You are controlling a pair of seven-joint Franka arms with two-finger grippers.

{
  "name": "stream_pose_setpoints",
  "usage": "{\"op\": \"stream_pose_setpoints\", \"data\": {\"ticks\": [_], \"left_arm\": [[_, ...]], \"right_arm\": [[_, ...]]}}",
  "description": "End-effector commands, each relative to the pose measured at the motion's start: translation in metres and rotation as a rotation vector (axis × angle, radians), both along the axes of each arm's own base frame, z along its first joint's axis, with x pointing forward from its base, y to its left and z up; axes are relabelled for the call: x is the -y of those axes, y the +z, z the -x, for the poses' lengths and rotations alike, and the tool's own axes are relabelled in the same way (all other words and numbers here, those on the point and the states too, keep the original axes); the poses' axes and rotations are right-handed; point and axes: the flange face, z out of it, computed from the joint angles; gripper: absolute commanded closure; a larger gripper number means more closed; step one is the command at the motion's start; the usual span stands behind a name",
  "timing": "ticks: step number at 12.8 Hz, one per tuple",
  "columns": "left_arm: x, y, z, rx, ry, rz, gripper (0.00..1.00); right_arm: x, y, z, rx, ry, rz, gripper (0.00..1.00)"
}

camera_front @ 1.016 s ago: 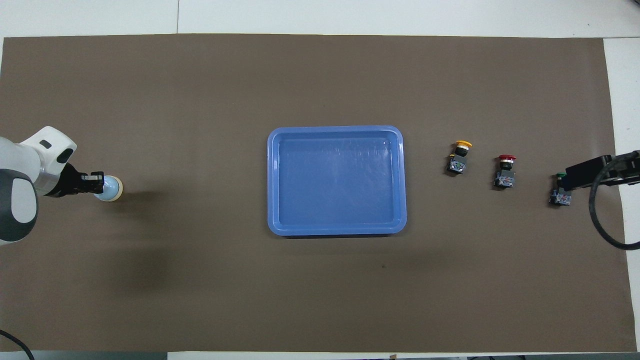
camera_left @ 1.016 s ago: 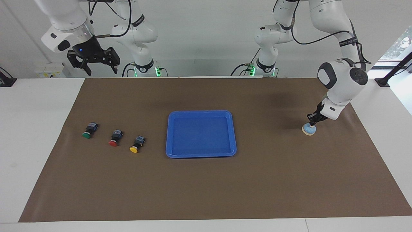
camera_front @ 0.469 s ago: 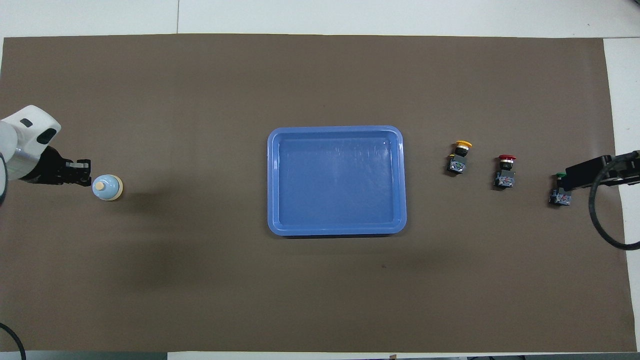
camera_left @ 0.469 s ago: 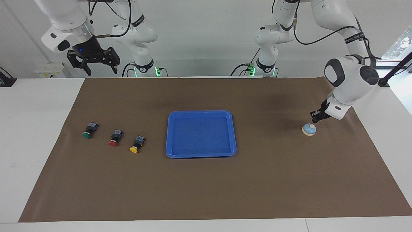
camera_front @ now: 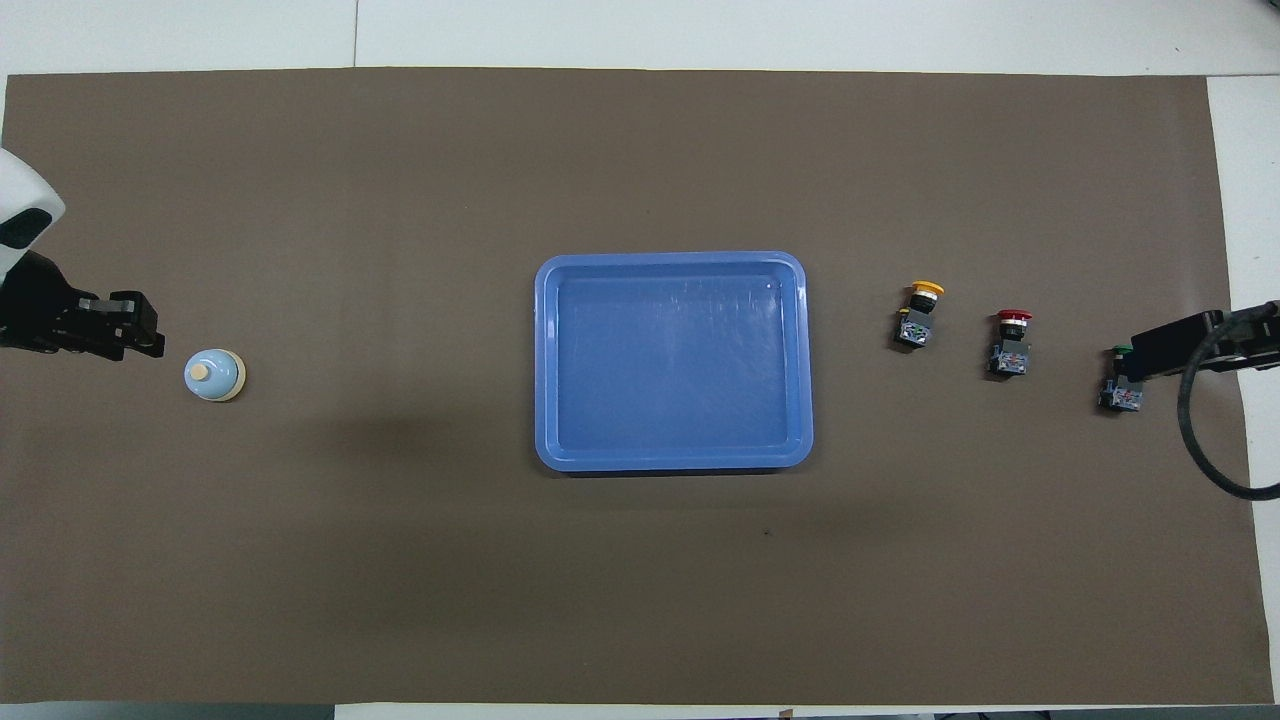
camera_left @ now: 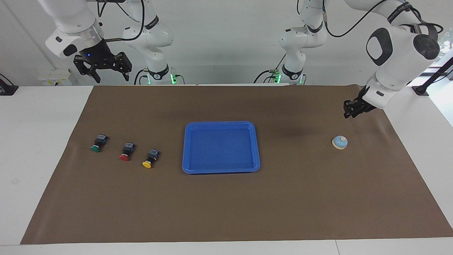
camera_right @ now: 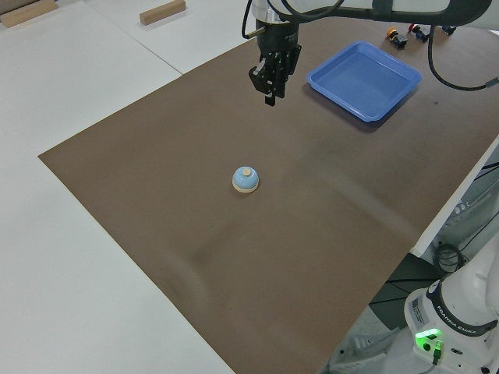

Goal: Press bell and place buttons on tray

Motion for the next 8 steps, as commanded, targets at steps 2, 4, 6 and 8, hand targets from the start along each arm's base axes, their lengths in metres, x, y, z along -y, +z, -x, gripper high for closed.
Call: {"op": "stream_pose_setpoints", "data": {"ticks": [2, 4, 6, 8], "left_arm": [[0.0074, 0.0315, 0.0365, -0.057, -0.001, -0.003, 0.00], [0.0082, 0.0304, 0.0362, -0.055, -0.003, -0.003, 0.00], [0.0074, 0.0310, 0.0358, -0.048, -0.001, -0.003, 0.00], [0.0073, 0.0296, 0.0275, -0.032, -0.001, -0.004, 0.00]], "right_arm": [[0.0023, 0.0011, 0.0056, -0.007, 0.013, -0.017, 0.00], [0.0023, 0.0011, 0.0056, -0.007, 0.012, -0.017, 0.00], [0.0021, 0.0011, 0.0056, -0.007, 0.013, -0.019, 0.00], [0.0091, 0.0006, 0.0048, -0.006, -0.005, -0.006, 0.00]]}}
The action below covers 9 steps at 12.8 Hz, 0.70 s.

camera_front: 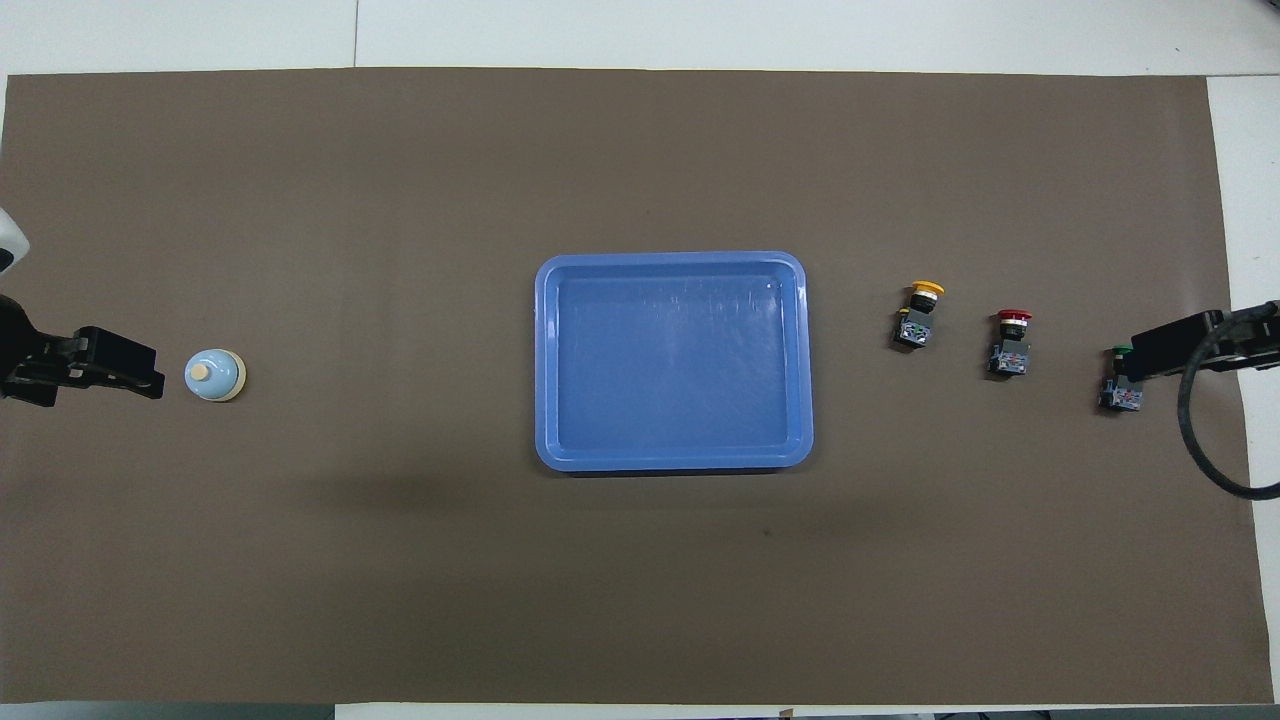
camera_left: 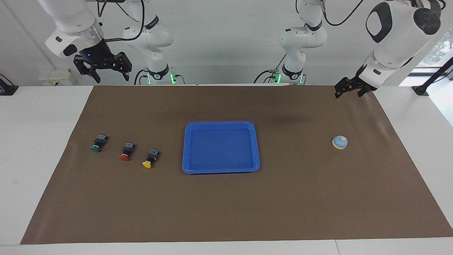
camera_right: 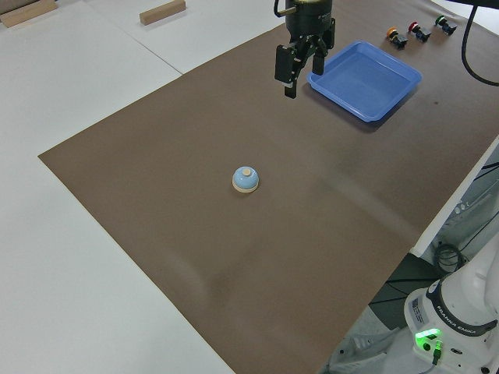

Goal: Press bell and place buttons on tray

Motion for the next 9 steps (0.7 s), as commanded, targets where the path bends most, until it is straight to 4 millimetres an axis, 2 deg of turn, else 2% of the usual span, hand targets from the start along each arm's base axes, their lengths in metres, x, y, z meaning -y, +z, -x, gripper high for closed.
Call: {"op": "stream_pose_setpoints", "data": {"ticks": [1, 2, 7, 9], "left_arm": [[0.002, -0.006, -0.009, 0.004, 0.007, -0.003, 0.00], [0.002, -0.008, -0.010, 0.001, 0.007, -0.003, 0.00], [0.009, -0.004, -0.008, 0.012, -0.014, -0.003, 0.00], [0.009, 0.001, -0.007, 0.024, -0.014, -0.003, 0.00]], "right_arm": [[0.020, 0.000, 0.006, -0.010, -0.022, -0.010, 0.00], [0.027, 0.000, 0.006, -0.009, -0.037, -0.009, 0.00], [0.031, 0.003, 0.006, 0.007, -0.024, -0.011, 0.00], [0.034, -0.005, 0.014, -0.013, -0.031, -0.012, 0.00]]}}
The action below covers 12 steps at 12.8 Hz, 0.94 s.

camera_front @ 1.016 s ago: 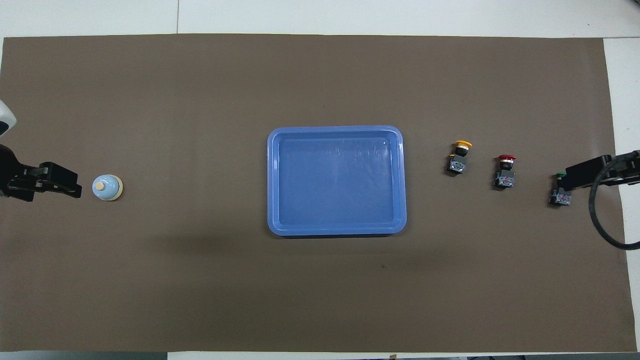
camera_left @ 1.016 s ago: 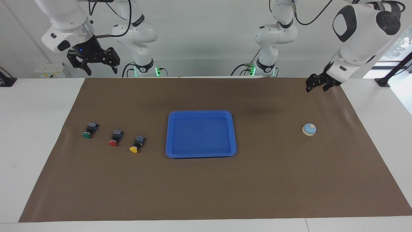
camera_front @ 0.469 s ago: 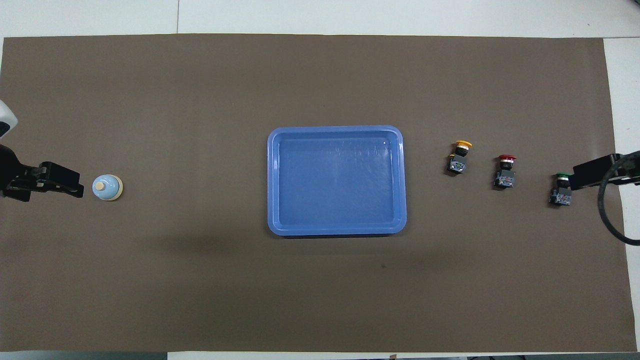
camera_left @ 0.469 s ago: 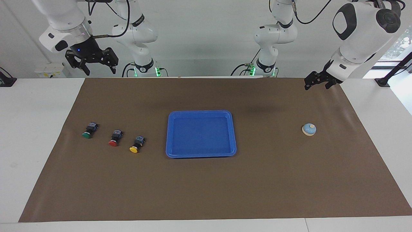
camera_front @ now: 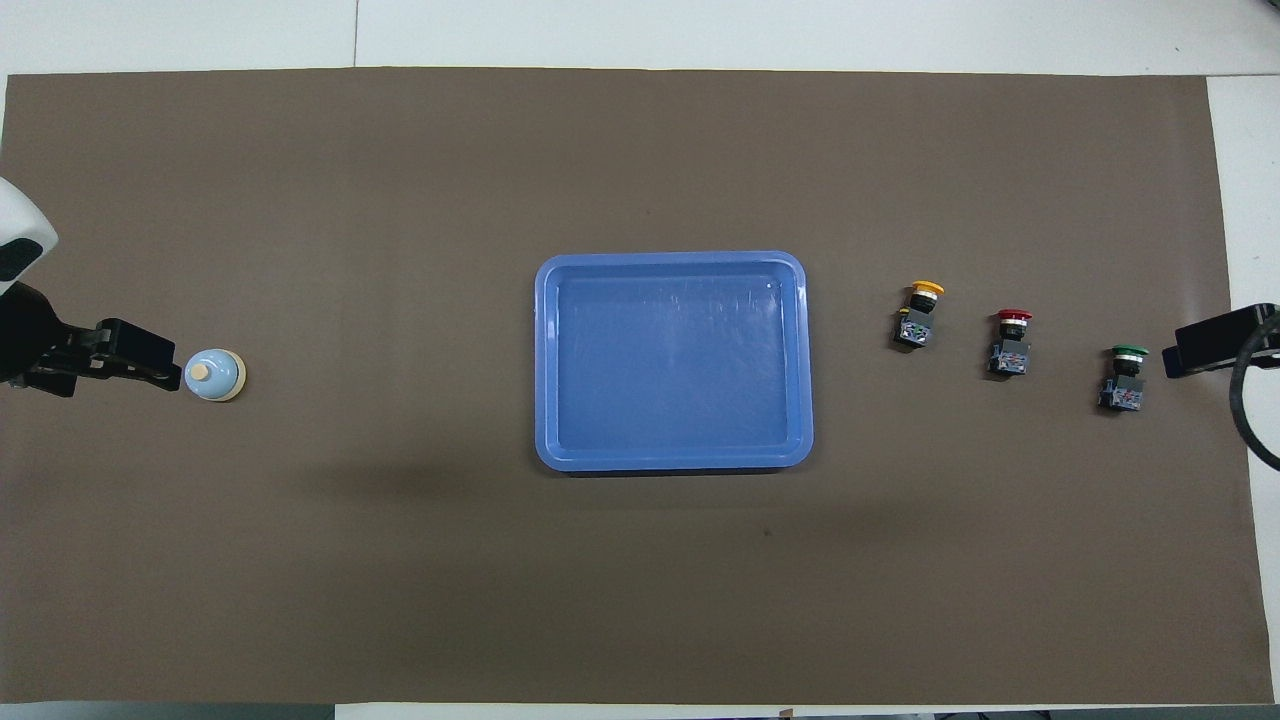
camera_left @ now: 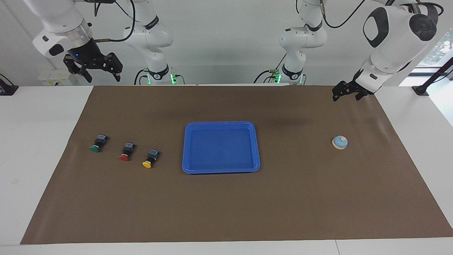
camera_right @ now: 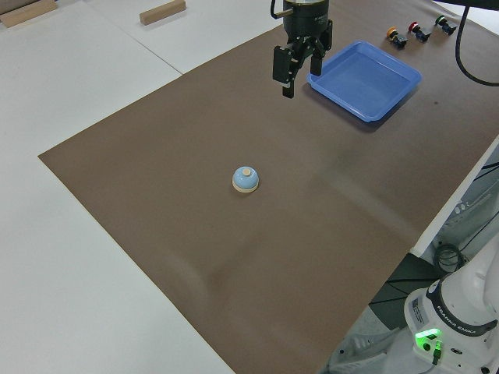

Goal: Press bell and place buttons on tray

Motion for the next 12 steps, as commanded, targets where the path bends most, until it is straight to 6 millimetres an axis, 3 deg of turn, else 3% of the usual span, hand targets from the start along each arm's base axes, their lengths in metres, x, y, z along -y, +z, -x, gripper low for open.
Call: {"op": "stream_pose_setpoints", "data": {"ticks": [1, 3, 5, 7, 8, 12], "left_arm": [[0.000, 0.013, 0.002, 0.036, 0.004, -0.003, 0.00], [-0.003, 0.014, 0.002, 0.037, 0.012, -0.003, 0.00], [-0.006, 0.014, 0.002, 0.036, 0.018, -0.003, 0.00], [-0.008, 0.014, 0.002, 0.036, 0.021, -0.003, 0.00], [-0.007, 0.014, 0.002, 0.036, 0.019, -0.003, 0.00], [-0.007, 0.014, 0.002, 0.036, 0.019, -0.003, 0.00]], "right_arm": [[0.006, -0.009, 0.012, 0.003, 0.025, -0.013, 0.00], [-0.002, -0.034, 0.013, 0.035, 0.028, -0.009, 0.00], [-0.019, -0.084, 0.011, 0.076, -0.024, 0.000, 0.00], [-0.051, -0.133, 0.008, 0.096, -0.055, 0.003, 0.00], [-0.061, -0.159, 0.001, 0.093, -0.063, 0.005, 0.00], [-0.066, -0.263, -0.046, 0.136, -0.073, 0.002, 0.00]]}}
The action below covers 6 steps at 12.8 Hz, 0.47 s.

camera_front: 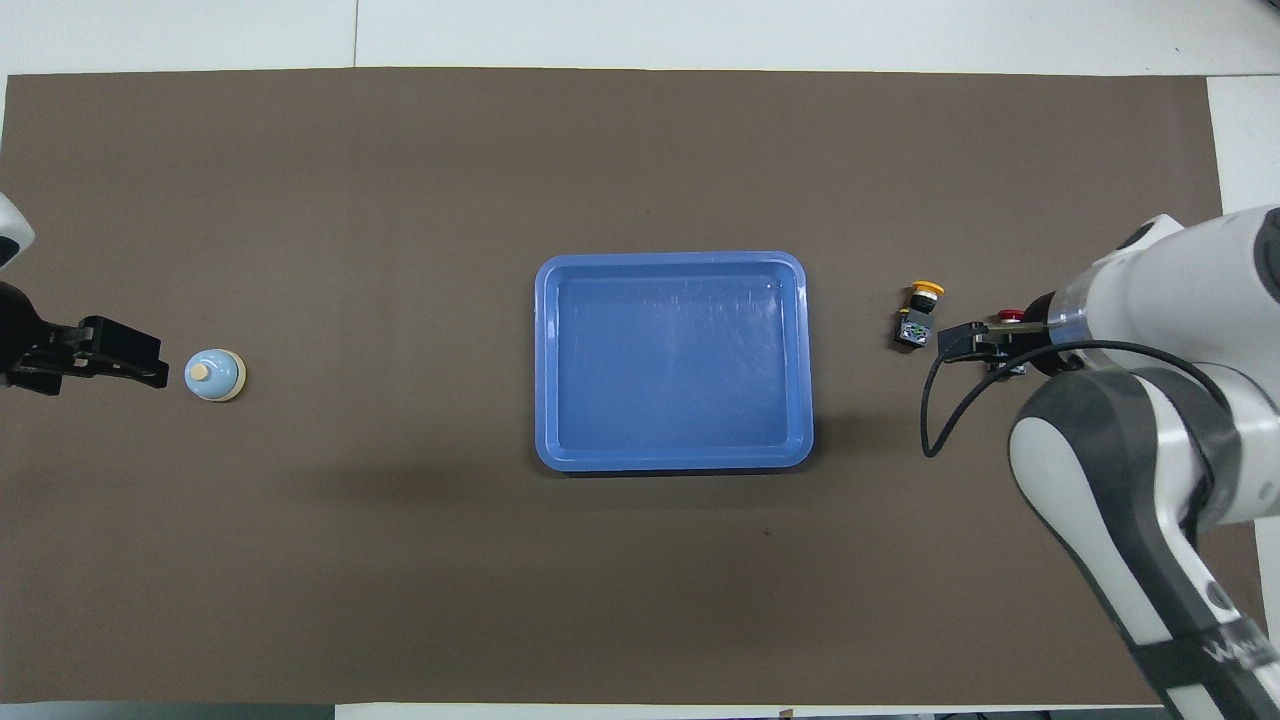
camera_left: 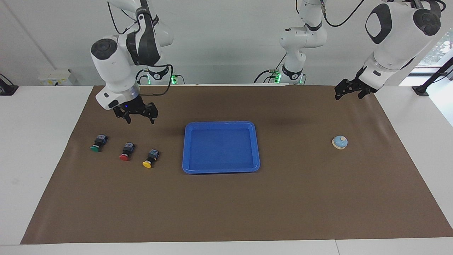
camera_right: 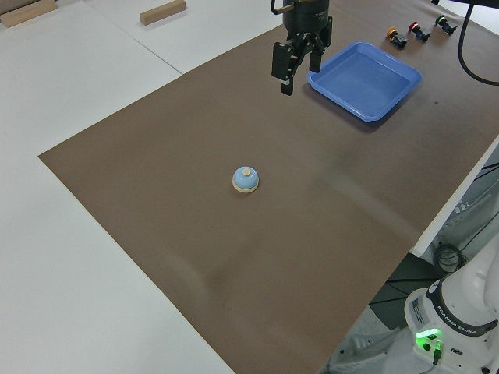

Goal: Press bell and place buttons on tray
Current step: 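Reach the right gripper to the yellow-capped button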

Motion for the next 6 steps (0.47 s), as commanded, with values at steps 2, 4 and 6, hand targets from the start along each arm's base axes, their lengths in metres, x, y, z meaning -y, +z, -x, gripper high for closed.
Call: {"op": "stream_pose_setpoints", "data": {"ticks": [2, 4, 6], "left_arm": [[-0.001, 0.005, 0.001, 0.017, 0.009, -0.004, 0.00], [-0.002, 0.005, 0.001, 0.017, 0.010, -0.004, 0.00], [-0.002, 0.005, 0.001, 0.017, 0.010, -0.004, 0.00]], "right_arm": [[-0.012, -0.069, -0.012, 0.083, 0.005, -0.014, 0.00], [-0.014, -0.104, -0.024, 0.092, 0.002, -0.014, 0.00], [-0.015, -0.120, -0.035, 0.109, 0.001, -0.017, 0.00]]}}
